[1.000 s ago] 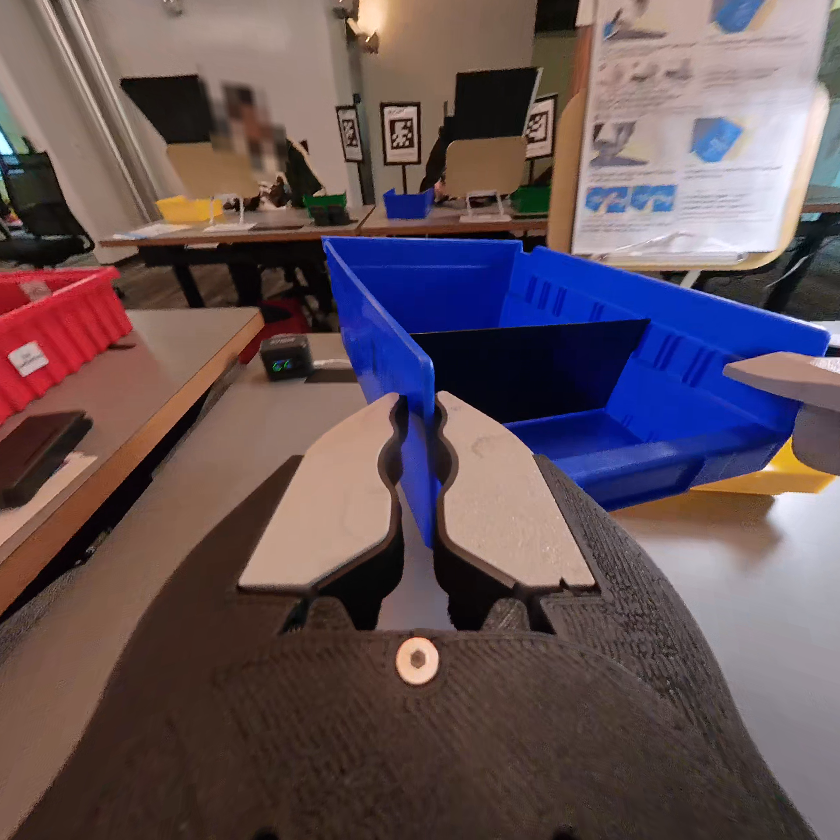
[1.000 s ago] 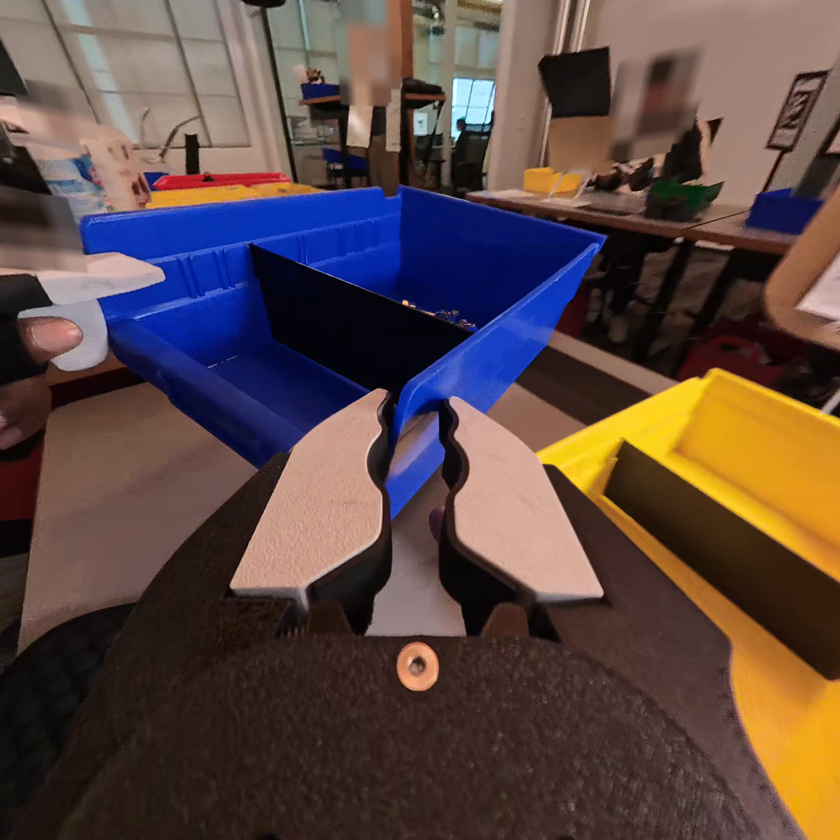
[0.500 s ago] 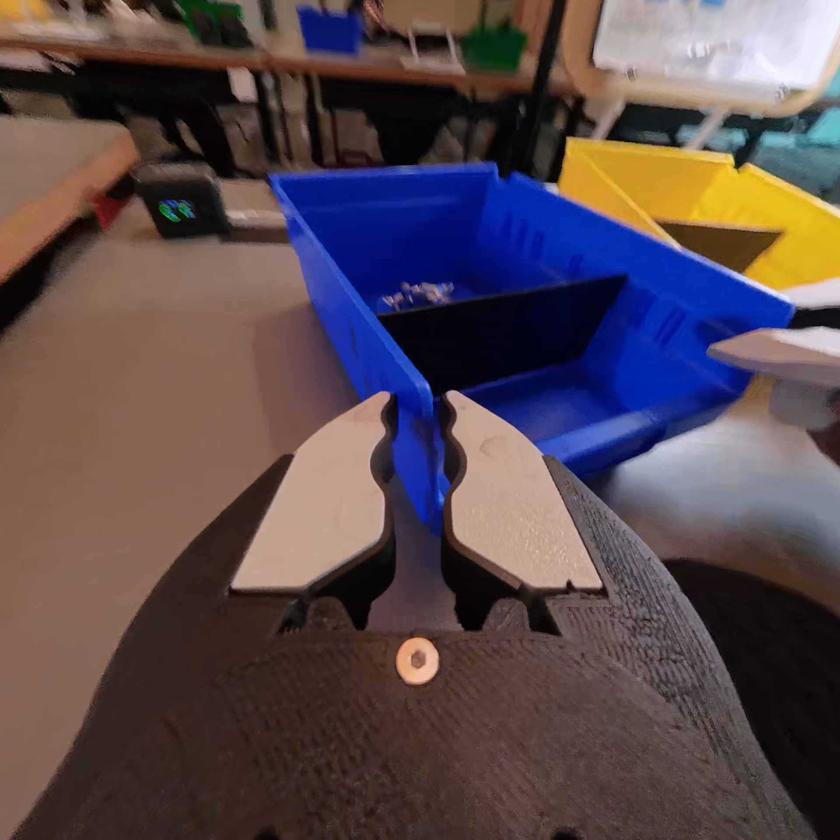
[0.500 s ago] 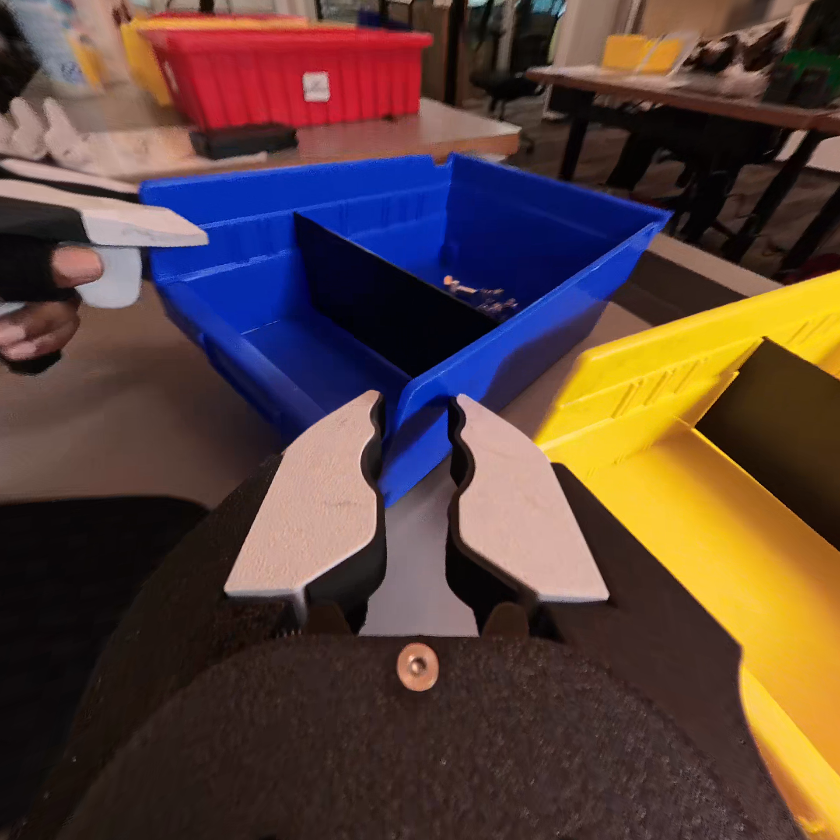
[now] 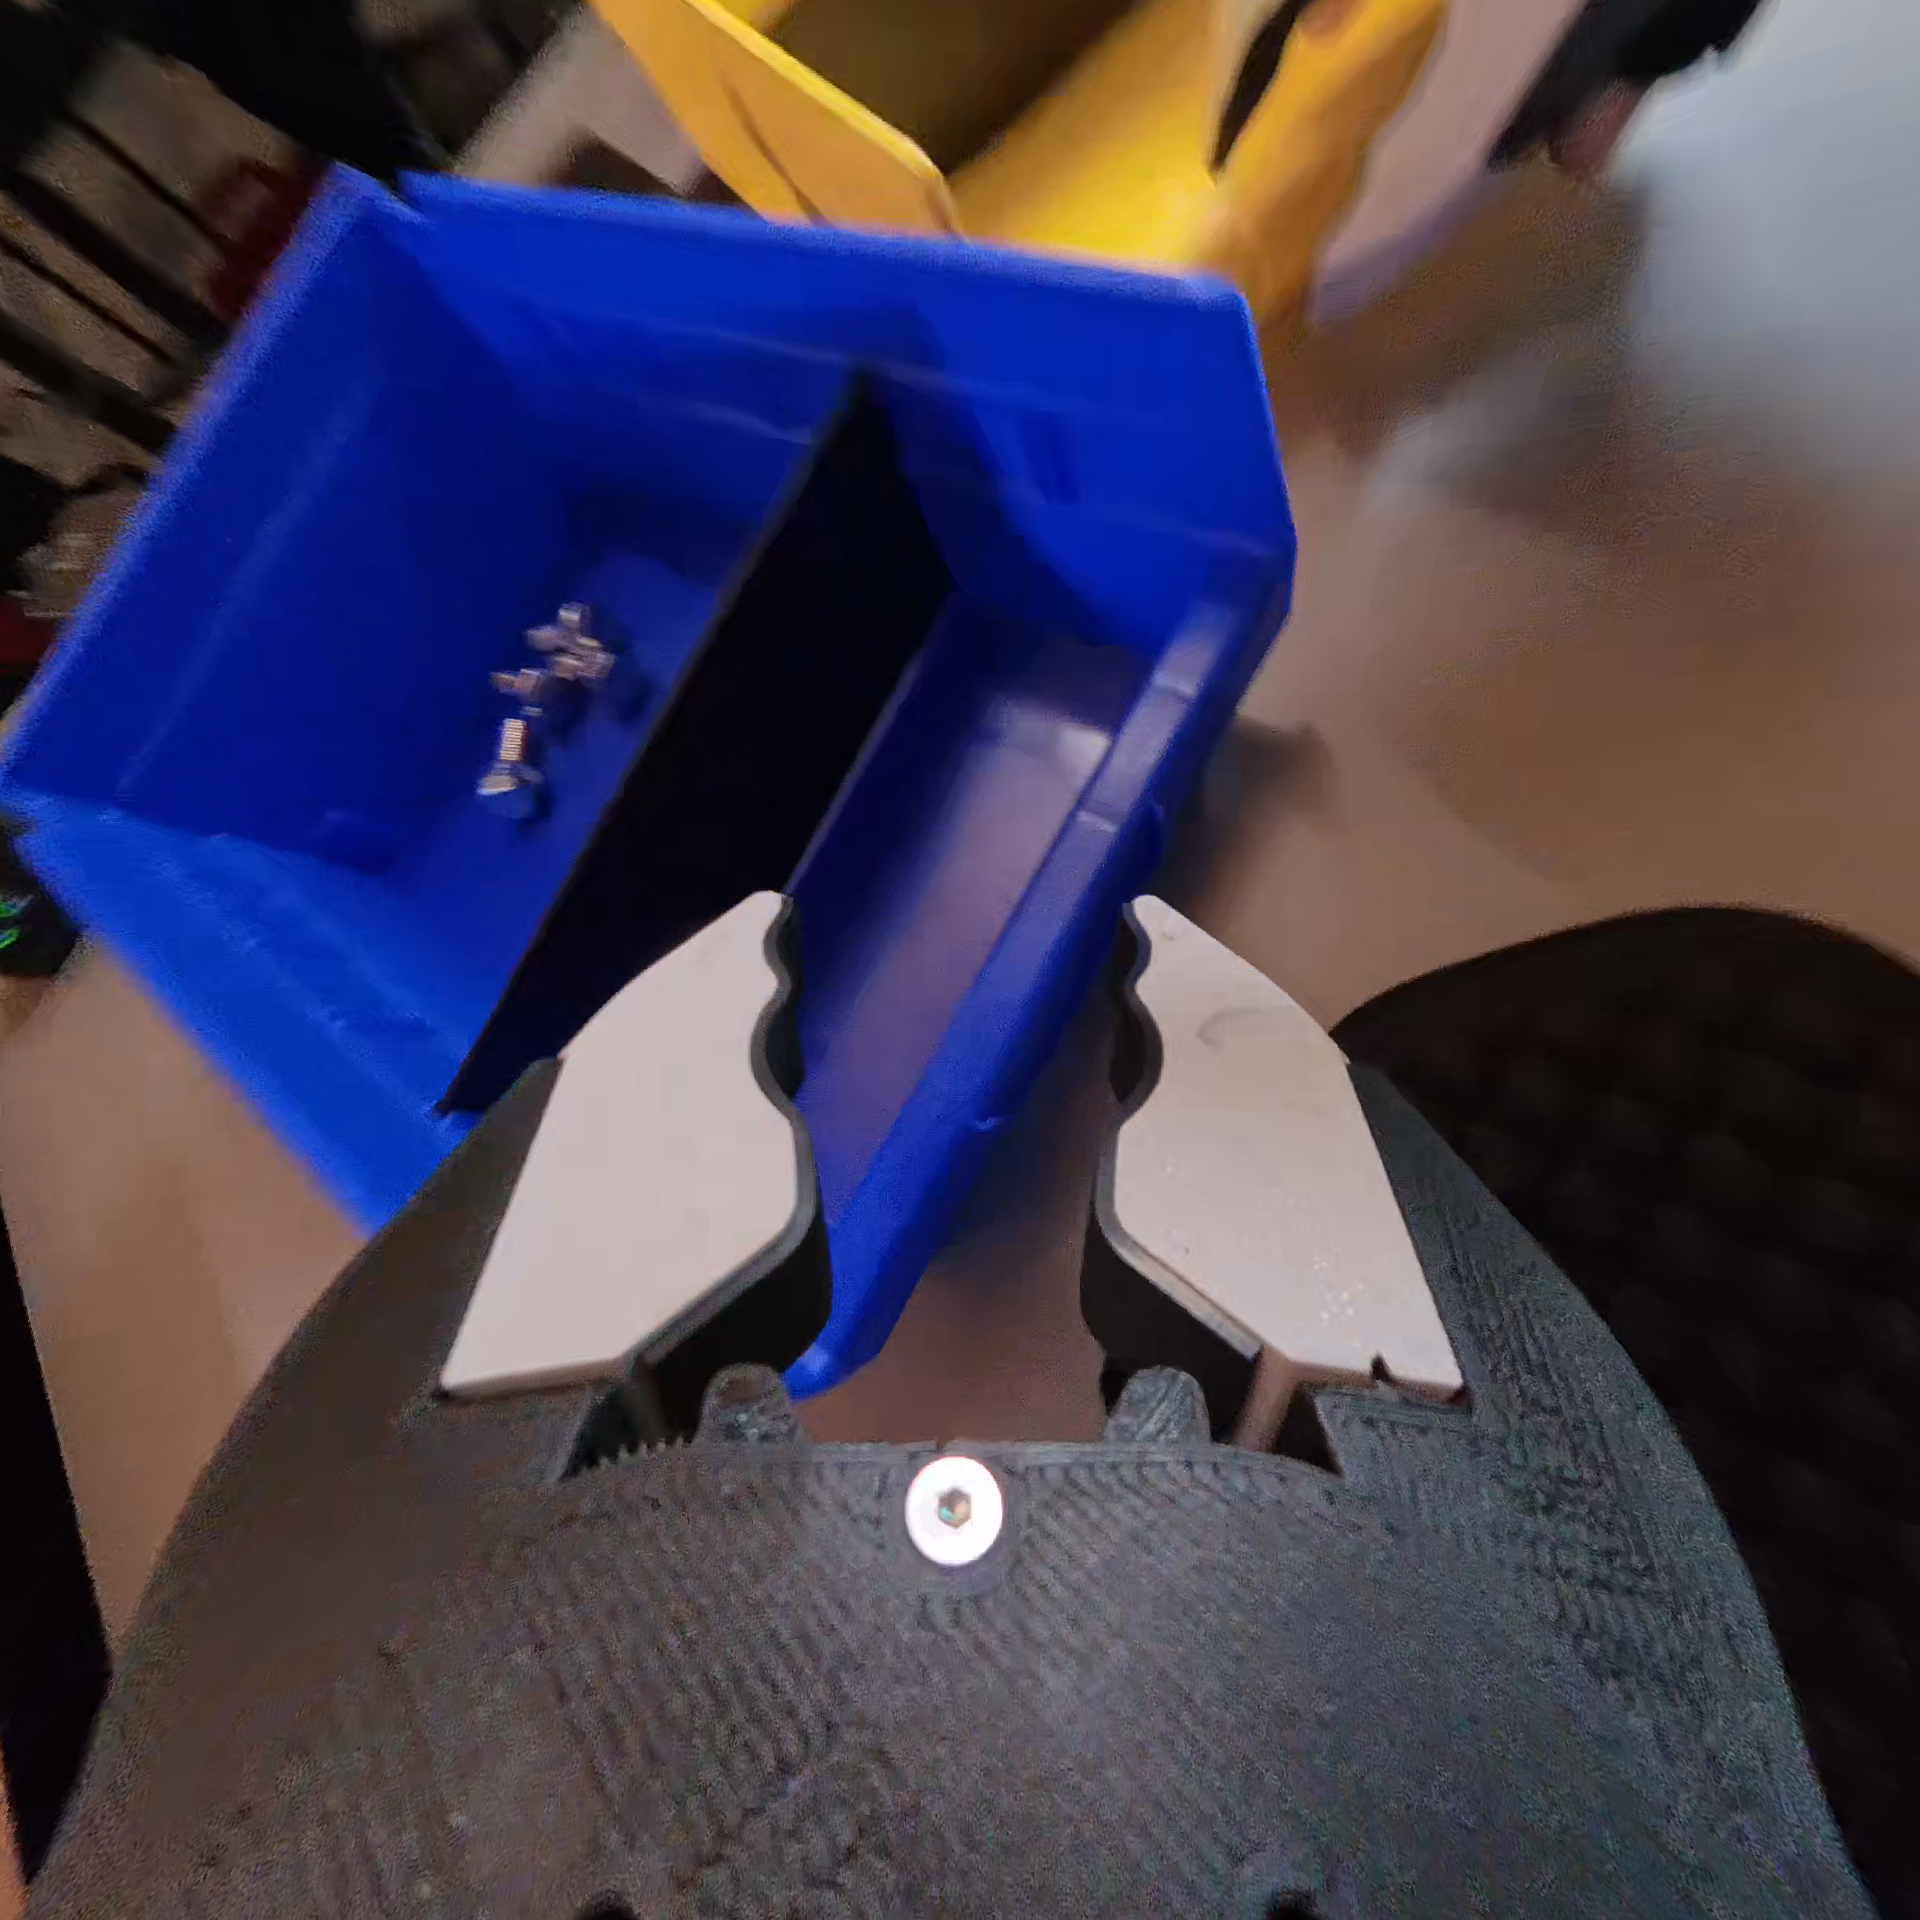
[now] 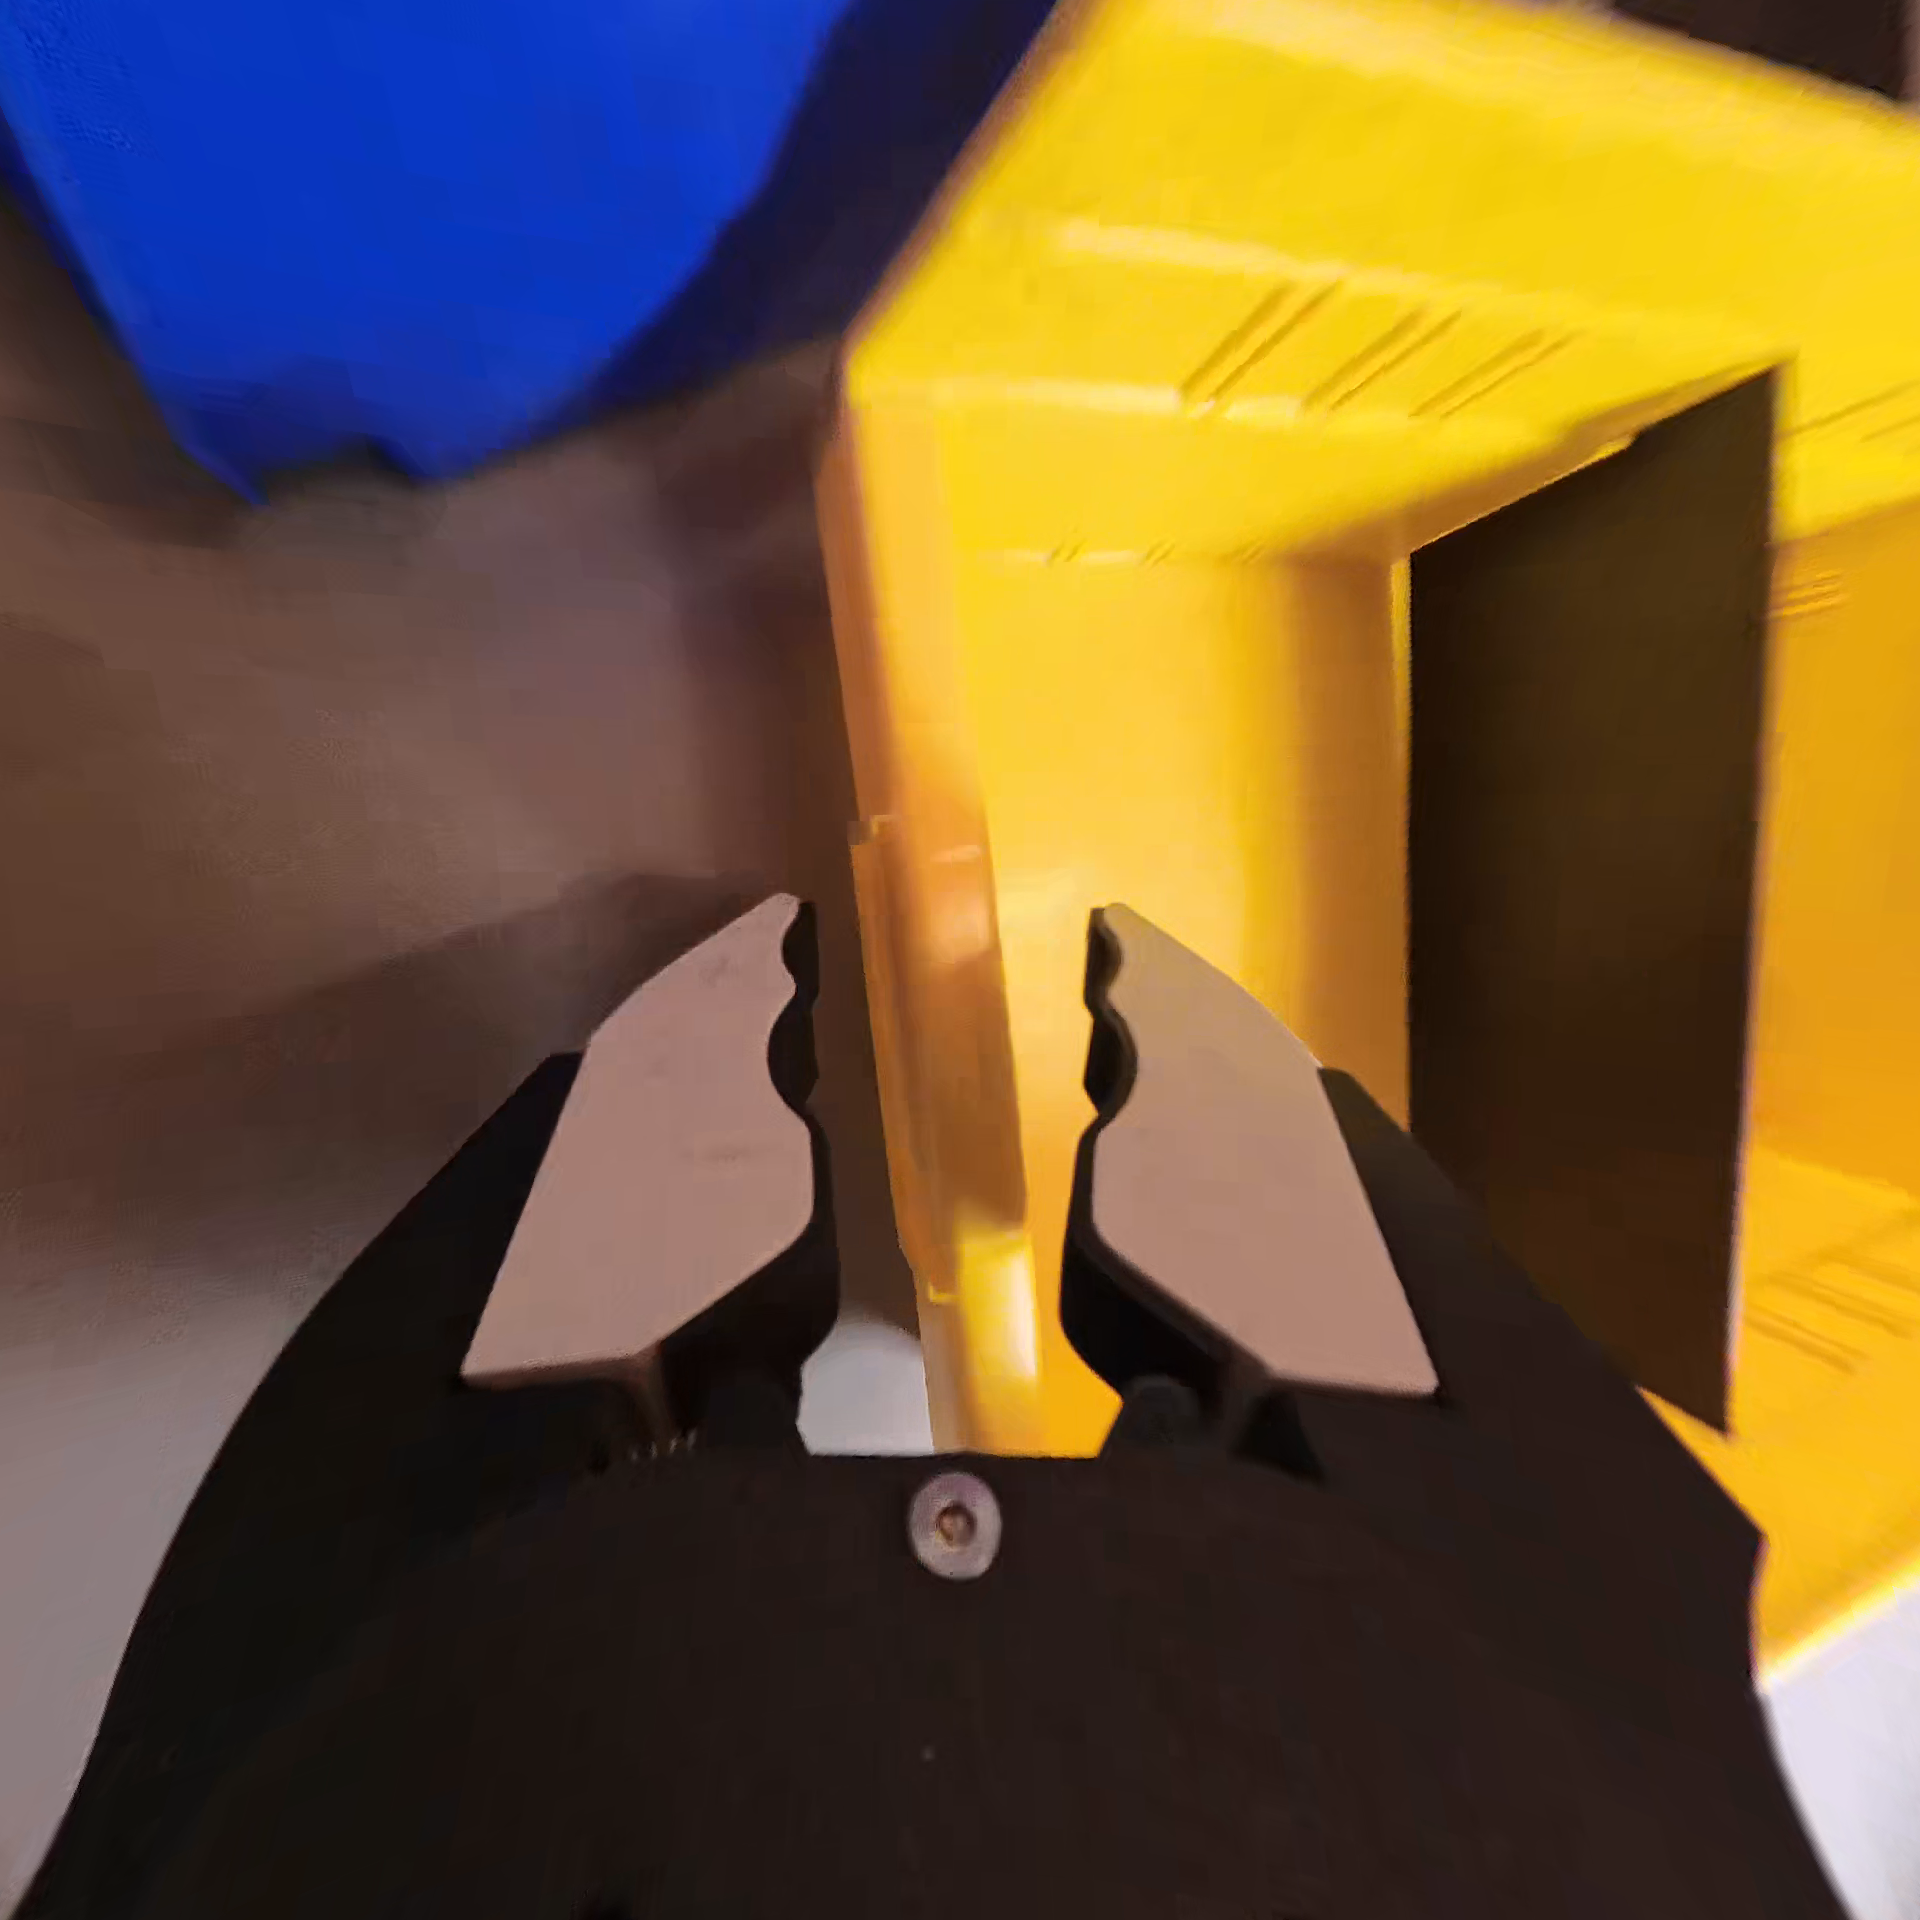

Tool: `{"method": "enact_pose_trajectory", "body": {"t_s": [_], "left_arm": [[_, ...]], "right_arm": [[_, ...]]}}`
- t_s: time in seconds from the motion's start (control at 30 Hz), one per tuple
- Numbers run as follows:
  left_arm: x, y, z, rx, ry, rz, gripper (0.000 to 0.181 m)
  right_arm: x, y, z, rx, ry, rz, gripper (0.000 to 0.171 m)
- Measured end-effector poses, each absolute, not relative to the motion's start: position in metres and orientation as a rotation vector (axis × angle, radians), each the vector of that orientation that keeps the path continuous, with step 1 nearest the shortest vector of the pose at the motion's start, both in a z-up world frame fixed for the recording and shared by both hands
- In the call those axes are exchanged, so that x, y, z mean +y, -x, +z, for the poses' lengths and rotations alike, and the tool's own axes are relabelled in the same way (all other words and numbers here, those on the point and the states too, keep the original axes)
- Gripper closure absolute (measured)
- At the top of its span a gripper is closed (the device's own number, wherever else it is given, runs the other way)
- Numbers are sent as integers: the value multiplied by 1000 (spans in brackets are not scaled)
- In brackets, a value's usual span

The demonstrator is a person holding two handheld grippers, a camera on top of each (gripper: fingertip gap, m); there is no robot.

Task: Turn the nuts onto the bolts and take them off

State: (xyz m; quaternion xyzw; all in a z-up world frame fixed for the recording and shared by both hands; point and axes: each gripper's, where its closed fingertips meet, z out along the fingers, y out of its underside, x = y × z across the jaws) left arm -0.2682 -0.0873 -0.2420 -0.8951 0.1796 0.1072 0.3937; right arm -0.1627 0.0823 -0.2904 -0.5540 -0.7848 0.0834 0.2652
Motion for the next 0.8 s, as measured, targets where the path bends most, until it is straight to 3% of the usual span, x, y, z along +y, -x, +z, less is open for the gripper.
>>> {"method": "enact_pose_trajectory", "body": {"t_s": [0.07,0.2,0.37,0.8], "left_arm": [[-82,265,-269,571,2409,302,119],[-76,267,-301,750,2539,368,124],[-73,262,-312,882,2532,393,147],[-53,232,-311,868,2489,421,150]], "right_arm": [[83,162,-306,-2161,1510,154,144],[78,146,-303,-2161,1530,199,144],[79,85,-303,-2102,1545,163,144],[167,-97,-304,-1909,1745,-18,144]]}}
